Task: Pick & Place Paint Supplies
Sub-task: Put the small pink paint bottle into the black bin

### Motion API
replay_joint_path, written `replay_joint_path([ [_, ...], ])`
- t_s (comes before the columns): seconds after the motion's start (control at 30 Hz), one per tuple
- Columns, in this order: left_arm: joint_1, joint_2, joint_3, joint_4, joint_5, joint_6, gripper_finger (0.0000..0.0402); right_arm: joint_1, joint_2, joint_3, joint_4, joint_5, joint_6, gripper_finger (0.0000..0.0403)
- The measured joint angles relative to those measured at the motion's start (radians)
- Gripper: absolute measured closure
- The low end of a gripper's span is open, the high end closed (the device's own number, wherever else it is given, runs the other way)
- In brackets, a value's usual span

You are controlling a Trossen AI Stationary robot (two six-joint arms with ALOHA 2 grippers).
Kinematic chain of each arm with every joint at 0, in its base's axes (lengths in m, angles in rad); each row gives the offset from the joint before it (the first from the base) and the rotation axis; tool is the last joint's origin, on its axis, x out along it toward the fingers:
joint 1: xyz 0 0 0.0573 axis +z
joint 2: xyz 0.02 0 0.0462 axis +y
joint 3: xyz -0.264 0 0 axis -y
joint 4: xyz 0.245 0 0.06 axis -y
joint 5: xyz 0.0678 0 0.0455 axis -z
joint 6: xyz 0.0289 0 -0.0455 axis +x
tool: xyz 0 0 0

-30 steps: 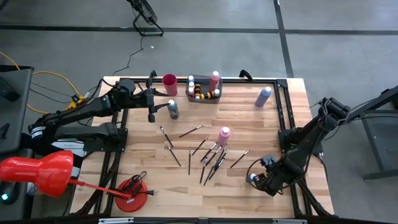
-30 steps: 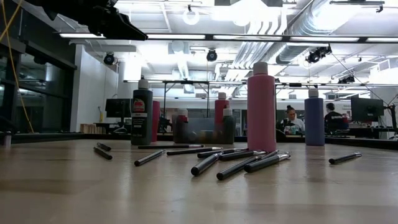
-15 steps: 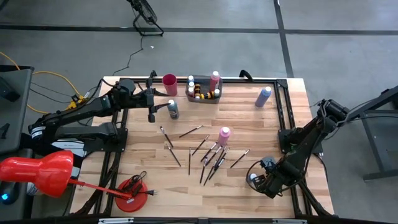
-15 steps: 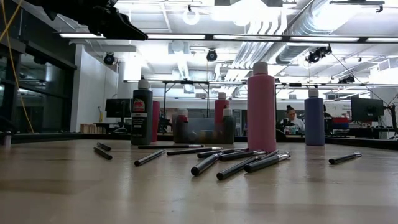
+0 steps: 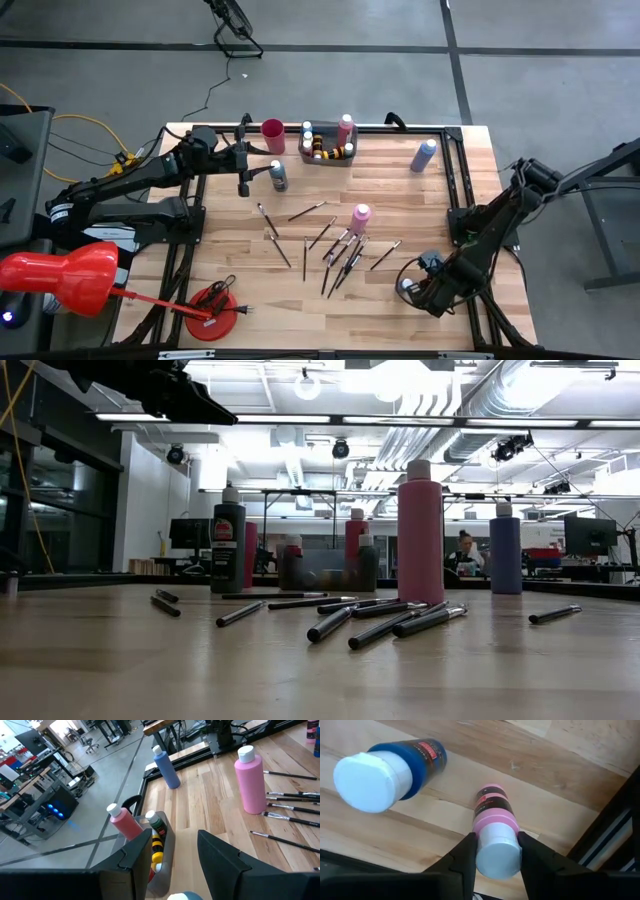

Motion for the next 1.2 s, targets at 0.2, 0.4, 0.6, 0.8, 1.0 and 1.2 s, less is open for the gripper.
replay_joint_path([
  [0.2, 0.000, 0.000, 0.000, 0.000, 0.000, 0.000, 0.0249, -0.052, -0.046, 0.099, -0.180, 0.012, -0.099, 0.0291],
  [0.4, 0.000, 0.000, 0.000, 0.000, 0.000, 0.000, 0.0249, -0.159, -0.092, 0.272, -0.473, 0.062, -0.271, 0.0291],
  [0.6, 0.000, 0.000, 0.000, 0.000, 0.000, 0.000, 0.0249, -0.406, -0.113, 0.441, -0.581, 0.187, -0.622, 0.0291],
  [0.8, 0.000, 0.000, 0.000, 0.000, 0.000, 0.000, 0.0249, -0.732, -0.101, 0.524, -0.534, 0.250, -0.989, 0.0291],
  [1.0, 0.000, 0.000, 0.000, 0.000, 0.000, 0.000, 0.0249, -0.966, -0.066, 0.524, -0.334, 0.243, -1.255, 0.0291],
  [1.2, 0.000, 0.000, 0.000, 0.000, 0.000, 0.000, 0.0249, -1.103, -0.015, 0.524, -0.101, 0.211, -1.408, 0.0291],
])
